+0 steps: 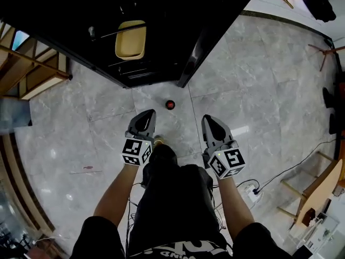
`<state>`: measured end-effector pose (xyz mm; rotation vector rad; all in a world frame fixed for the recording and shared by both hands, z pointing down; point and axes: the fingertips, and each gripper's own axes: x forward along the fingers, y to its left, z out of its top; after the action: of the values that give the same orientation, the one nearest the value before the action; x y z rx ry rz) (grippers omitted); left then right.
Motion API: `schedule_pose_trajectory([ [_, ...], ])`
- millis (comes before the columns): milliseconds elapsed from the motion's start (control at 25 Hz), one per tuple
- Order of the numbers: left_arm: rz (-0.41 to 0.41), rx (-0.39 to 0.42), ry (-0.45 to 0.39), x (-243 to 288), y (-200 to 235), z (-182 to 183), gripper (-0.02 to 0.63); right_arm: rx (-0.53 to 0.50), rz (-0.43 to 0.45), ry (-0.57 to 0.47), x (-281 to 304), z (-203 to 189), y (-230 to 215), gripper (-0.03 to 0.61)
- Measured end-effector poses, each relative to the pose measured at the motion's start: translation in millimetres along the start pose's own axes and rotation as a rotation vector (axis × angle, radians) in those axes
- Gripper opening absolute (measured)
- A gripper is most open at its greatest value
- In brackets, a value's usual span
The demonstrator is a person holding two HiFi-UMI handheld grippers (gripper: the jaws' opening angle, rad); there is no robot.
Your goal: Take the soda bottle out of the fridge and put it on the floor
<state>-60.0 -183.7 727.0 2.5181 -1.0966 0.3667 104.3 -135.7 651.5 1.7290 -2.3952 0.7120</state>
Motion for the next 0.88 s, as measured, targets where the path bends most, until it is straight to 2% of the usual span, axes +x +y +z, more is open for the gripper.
schedule_pose_trajectory([
  [200,-0.039,-0.019,0.053,-68.7,-38.3,120.2,0.006,-0.01,0.079,0.085,-50.8,97.7,80.5,0.023],
  [360,-0.021,-0.014,0.09,-111.0,-59.3,192.7,0.006,-0.007,0.094,0.088,-87.2,169.7,117.8,0.023],
  [600,-0.006,-0.015,0.077,-132.1,-80.9,264.0,0.006,0.008,0.082,0.035,-110.0,244.1,122.7,0.023],
  [880,-0.014,0.0,0.027,-148.9,-107.5,328.8,0.006,-0.025,0.097,-0.034,-129.9,301.2,112.0,0.023],
])
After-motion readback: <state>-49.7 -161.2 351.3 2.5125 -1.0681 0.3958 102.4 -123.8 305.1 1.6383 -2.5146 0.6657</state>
